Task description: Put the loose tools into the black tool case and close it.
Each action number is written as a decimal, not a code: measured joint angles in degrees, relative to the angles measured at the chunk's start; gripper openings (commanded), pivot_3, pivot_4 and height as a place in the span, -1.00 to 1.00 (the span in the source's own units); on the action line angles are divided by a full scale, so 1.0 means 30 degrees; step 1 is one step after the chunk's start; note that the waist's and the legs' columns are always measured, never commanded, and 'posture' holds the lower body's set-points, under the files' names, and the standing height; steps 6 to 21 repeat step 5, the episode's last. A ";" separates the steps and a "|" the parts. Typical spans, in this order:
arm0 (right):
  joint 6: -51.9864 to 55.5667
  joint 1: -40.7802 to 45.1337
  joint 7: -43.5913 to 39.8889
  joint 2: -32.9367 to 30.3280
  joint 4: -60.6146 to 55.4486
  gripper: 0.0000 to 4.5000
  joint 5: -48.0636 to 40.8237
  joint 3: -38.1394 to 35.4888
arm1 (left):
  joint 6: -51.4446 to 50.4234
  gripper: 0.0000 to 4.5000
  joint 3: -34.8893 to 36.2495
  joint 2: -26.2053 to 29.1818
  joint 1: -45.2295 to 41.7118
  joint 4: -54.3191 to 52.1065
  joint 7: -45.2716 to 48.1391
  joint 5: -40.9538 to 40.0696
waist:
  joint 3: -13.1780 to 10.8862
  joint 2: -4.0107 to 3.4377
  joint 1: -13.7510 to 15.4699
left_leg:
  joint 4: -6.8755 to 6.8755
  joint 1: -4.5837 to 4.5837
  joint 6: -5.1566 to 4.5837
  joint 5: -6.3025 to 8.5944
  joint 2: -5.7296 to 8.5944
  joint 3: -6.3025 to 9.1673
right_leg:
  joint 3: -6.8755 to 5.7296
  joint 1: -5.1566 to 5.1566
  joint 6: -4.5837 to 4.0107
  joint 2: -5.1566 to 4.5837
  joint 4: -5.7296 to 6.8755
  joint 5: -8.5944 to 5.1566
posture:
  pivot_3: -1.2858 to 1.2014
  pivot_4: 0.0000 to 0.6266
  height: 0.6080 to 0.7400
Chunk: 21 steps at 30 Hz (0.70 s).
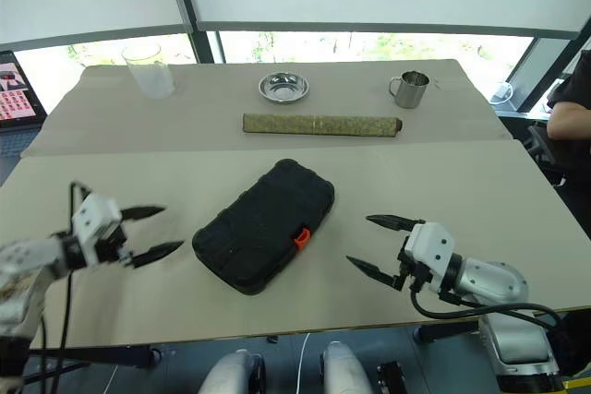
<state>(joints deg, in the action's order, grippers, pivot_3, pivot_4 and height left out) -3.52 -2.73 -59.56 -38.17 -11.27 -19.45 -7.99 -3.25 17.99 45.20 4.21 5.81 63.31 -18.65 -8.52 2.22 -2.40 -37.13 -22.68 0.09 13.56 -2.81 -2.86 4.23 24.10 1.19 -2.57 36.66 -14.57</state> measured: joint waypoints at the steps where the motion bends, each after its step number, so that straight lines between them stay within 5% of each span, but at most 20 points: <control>1: -0.0087 0.0072 -0.0297 -0.0264 0.0424 0.99 -0.0018 -0.0024 | 0.0138 1.00 0.0300 -0.0031 0.0506 0.0090 -0.0164 0.0032 | -0.0024 0.0045 0.0043 | -0.0007 -0.0044 0.0002 -0.0002 0.0001 -0.0001 | -0.0014 0.0037 -0.0018 0.0001 -0.0001 0.0011 | 0.03 -0.52 1.00; 21: -0.0910 0.0953 -0.1180 -0.0423 0.1508 0.99 0.0075 0.0452 | 0.0765 1.00 0.0976 -0.0328 0.1343 -0.0286 -0.0975 0.0059 | -0.0045 0.0083 0.0527 | -0.0024 -0.0085 0.0005 -0.0003 0.0005 -0.0027 | -0.0055 0.0050 -0.0027 -0.0008 -0.0004 0.0017 | 0.03 -0.52 1.00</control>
